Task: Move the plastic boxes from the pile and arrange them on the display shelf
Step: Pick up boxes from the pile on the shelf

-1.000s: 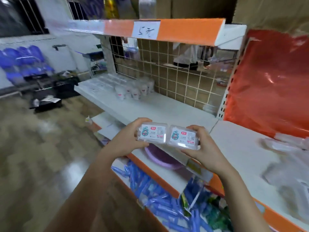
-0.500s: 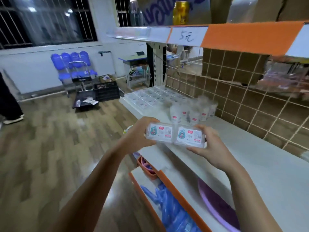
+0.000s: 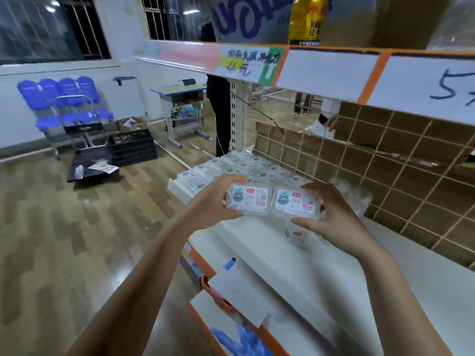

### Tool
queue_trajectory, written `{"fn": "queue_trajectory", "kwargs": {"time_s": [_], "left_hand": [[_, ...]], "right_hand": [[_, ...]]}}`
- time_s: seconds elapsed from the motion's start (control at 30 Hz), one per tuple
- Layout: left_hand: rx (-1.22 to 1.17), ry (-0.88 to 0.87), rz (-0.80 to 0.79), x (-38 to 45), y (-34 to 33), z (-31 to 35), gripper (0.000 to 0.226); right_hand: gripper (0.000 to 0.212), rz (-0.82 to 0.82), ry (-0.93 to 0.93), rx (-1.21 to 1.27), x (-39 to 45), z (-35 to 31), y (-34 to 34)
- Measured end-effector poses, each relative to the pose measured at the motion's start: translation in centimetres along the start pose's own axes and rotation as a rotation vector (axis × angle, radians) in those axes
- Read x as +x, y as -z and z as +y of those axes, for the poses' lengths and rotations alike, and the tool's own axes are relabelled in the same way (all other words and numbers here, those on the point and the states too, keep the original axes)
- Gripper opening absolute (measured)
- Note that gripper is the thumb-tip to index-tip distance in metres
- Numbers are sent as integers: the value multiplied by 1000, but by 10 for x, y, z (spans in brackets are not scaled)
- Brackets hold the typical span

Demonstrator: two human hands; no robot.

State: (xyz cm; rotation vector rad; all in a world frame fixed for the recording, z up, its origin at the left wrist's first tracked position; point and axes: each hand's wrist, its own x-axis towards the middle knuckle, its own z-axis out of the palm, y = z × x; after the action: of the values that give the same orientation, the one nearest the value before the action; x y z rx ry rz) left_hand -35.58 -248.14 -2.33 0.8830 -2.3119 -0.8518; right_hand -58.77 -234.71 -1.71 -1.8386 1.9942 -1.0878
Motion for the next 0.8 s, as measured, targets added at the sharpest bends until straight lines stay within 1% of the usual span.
{"fn": "queue_trajectory", "kwargs": {"time_s": [0.13,0.23,0.33,0.43,0.53,0.67,0.8], "left_hand": [[-26,-39,-99,51,16,-32,67],[22,-100,-160,93,27,-52,64],[52,-175,-229,130,33,-68,64],[40,-212,-296,159,34,-85,62],[-22,-229,-366,179,29,-102,63],[-48,-247,-419,196,25,-113,65],[-69,-261,-456,206,23,-119,67]], "right_hand": [[56,53,-117,6,33,-5,-15],[56,72,-205,-24,58,-10,-25],[62,77,-308,-76,79,-11,-34],[68,80,-361,-180,96,-8,-43],[71,22,-392,-330,110,-5,-52],[75,-78,-470,-534,127,-2,-64],[69,-170,-568,-615,135,4,-79]]}}
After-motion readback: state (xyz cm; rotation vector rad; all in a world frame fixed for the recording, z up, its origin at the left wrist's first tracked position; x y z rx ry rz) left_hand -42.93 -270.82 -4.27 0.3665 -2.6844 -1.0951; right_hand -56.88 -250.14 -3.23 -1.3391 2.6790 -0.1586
